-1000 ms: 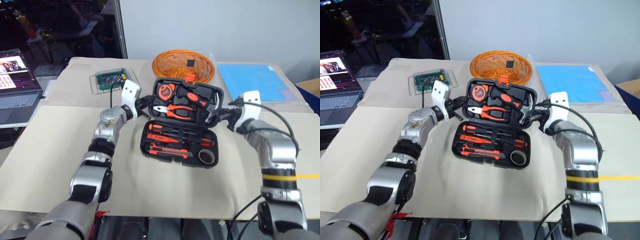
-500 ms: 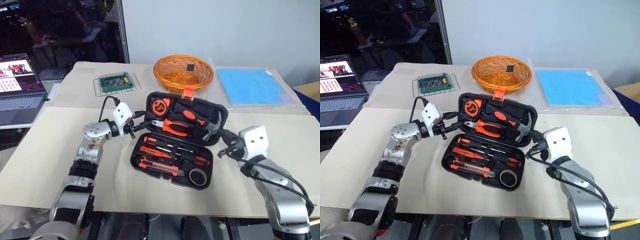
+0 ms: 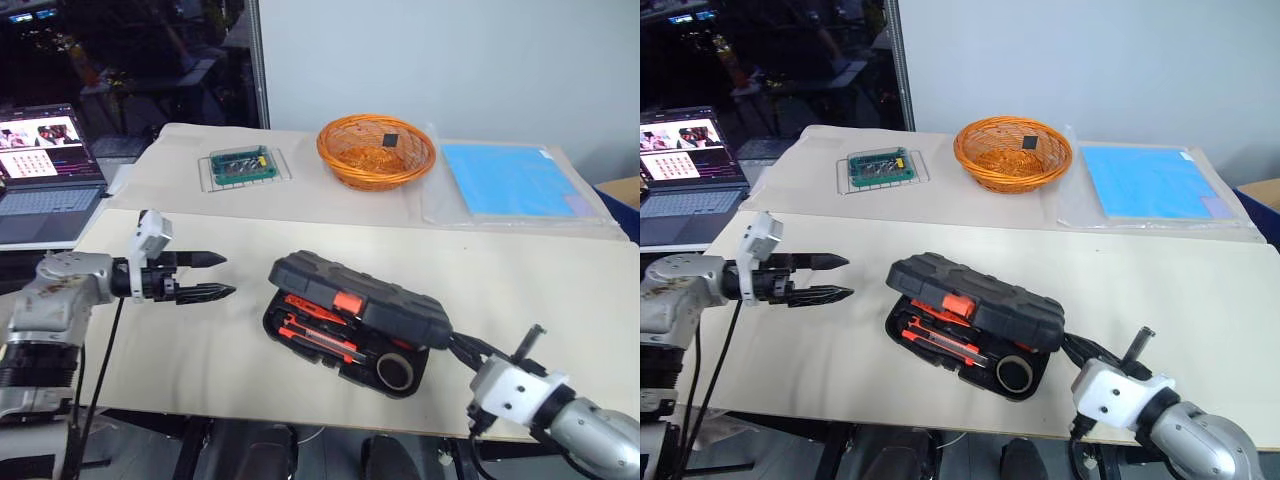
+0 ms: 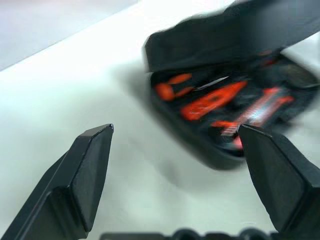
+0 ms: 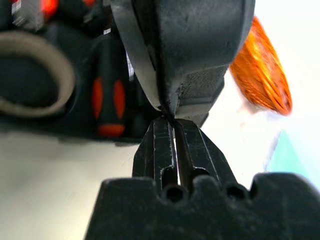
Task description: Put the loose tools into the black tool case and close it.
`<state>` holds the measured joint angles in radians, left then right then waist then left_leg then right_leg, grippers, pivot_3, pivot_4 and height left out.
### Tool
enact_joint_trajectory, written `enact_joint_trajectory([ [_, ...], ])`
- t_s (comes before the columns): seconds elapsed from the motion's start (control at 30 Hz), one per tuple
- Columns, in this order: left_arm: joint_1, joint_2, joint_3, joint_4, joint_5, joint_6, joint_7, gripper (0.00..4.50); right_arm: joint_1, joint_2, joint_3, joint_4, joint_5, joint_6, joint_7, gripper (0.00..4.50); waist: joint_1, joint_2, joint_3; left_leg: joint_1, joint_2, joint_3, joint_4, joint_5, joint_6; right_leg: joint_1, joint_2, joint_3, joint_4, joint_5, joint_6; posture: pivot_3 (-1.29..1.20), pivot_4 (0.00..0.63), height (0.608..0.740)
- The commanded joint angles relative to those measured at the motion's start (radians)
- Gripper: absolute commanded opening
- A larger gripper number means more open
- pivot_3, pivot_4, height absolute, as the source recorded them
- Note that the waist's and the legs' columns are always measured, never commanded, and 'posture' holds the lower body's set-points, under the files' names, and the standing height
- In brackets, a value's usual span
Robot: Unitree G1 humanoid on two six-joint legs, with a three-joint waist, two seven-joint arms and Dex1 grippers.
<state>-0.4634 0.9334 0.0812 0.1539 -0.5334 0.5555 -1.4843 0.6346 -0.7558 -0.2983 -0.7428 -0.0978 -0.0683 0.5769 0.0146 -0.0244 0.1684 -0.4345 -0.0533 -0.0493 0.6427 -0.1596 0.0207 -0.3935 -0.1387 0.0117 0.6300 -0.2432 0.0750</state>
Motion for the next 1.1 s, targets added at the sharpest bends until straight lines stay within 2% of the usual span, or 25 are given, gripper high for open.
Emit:
enact_joint_trajectory([
  [0.03,0.031,0.074,0.011,-0.136,-0.098,0.072,-0.116,4.5,0.143,-0.019,-0.146,-0.023,0.235,0.126,0.201,0.72,0.004,-0.003,-0.001,0.002,0.001,-0.001,0.0,-0.001,0.0,0.004,0.0,0.0,-0.002,-0.001,0.0,0.0,0.15,0.74],
  [0.1,0.056,0.085,0.0,-0.187,-0.109,0.047,-0.128,4.5,0.231,-0.047,-0.184,-0.047,0.286,0.158,0.302,1.31,0.007,-0.003,-0.002,0.002,0.002,-0.001,-0.001,-0.002,0.001,0.007,-0.003,0.0,-0.004,-0.001,-0.001,0.0,0.15,0.74],
  [0.2,0.07,0.075,-0.002,-0.233,-0.117,0.035,-0.129,4.5,0.279,-0.051,-0.239,-0.115,0.429,0.255,0.369,2.32,-0.003,-0.002,-0.001,0.002,0.003,0.001,-0.003,-0.003,0.001,0.005,-0.009,0.001,-0.004,-0.002,-0.001,0.0,0.15,0.74],
  [0.3,0.064,0.04,-0.005,-0.255,-0.114,0.029,-0.099,4.5,0.282,-0.065,-0.282,-0.176,0.547,0.328,0.415,2.32,-0.013,-0.002,-0.002,0.0,0.008,0.001,-0.003,-0.003,0.001,0.005,-0.009,0.002,-0.004,-0.002,-0.002,0.0,0.15,0.74],
  [0.37,0.059,0.023,-0.011,-0.279,-0.123,0.034,-0.091,4.5,0.273,-0.096,-0.289,-0.222,0.655,0.411,0.434,1.77,-0.014,-0.002,-0.002,0.0,0.012,0.002,-0.003,-0.003,0.001,0.005,-0.008,0.0,-0.004,-0.002,-0.003,0.0,0.15,0.74],
  [0.43,0.064,0.016,-0.029,-0.308,-0.118,0.017,-0.105,4.5,0.231,-0.133,-0.207,-0.265,0.67,0.469,0.414,1.13,-0.013,-0.002,-0.001,0.0,0.014,0.004,-0.003,-0.003,0.0,0.004,-0.007,-0.001,-0.004,-0.001,-0.005,0.0,0.15,0.74],
  [0.53,0.074,0.007,-0.057,-0.348,-0.103,-0.02,-0.126,4.5,0.121,-0.192,0.024,-0.249,0.508,0.516,0.34,0.14,-0.011,-0.002,-0.002,0.0,0.016,0.005,-0.003,-0.004,0.0,0.004,-0.007,-0.004,-0.005,0.0,-0.006,0.0,0.15,0.74],
  [0.63,0.081,-0.001,-0.069,-0.364,-0.097,-0.047,-0.126,4.5,-0.031,-0.164,0.176,-0.189,0.411,0.588,0.216,0.06,-0.004,-0.002,-0.001,-0.001,0.014,0.008,-0.003,-0.004,-0.001,-0.002,-0.007,-0.006,-0.006,0.0,-0.006,0.0,0.15,0.74],
  [0.7,0.088,-0.002,-0.074,-0.374,-0.096,-0.06,-0.125,4.5,-0.11,-0.139,0.233,-0.156,0.358,0.629,0.149,0.06,-0.003,-0.003,-0.001,-0.002,0.014,0.011,-0.003,-0.004,0.0,-0.003,-0.008,-0.007,-0.007,0.0,-0.006,0.0,0.15,0.74],
  [0.87,0.097,-0.012,-0.076,-0.397,-0.098,-0.069,-0.095,4.5,-0.278,-0.006,0.189,-0.092,0.372,0.762,-0.001,0.06,-0.004,-0.005,0.0,-0.006,0.014,0.015,-0.003,-0.004,0.0,-0.009,-0.007,-0.006,-0.007,0.005,-0.005,0.0,0.15,0.74],
  [0.93,0.099,-0.033,-0.079,-0.412,-0.09,-0.07,-0.051,4.5,-0.424,0.068,0.159,-0.031,0.382,0.834,-0.09,0.06,-0.005,-0.005,0.0,-0.005,0.015,0.018,-0.003,-0.003,0.0,-0.009,-0.006,-0.006,-0.005,0.006,-0.005,0.0,0.15,0.74],
  [1.1,0.083,-0.096,-0.087,-0.42,-0.071,-0.061,0.069,4.5,-0.702,0.17,0.242,0.162,0.325,0.91,-0.199,0.06,-0.013,-0.006,0.0,-0.005,0.016,0.023,-0.002,-0.001,0.003,-0.01,-0.003,-0.004,-0.004,0.011,-0.004,0.0,0.15,0.74],
])
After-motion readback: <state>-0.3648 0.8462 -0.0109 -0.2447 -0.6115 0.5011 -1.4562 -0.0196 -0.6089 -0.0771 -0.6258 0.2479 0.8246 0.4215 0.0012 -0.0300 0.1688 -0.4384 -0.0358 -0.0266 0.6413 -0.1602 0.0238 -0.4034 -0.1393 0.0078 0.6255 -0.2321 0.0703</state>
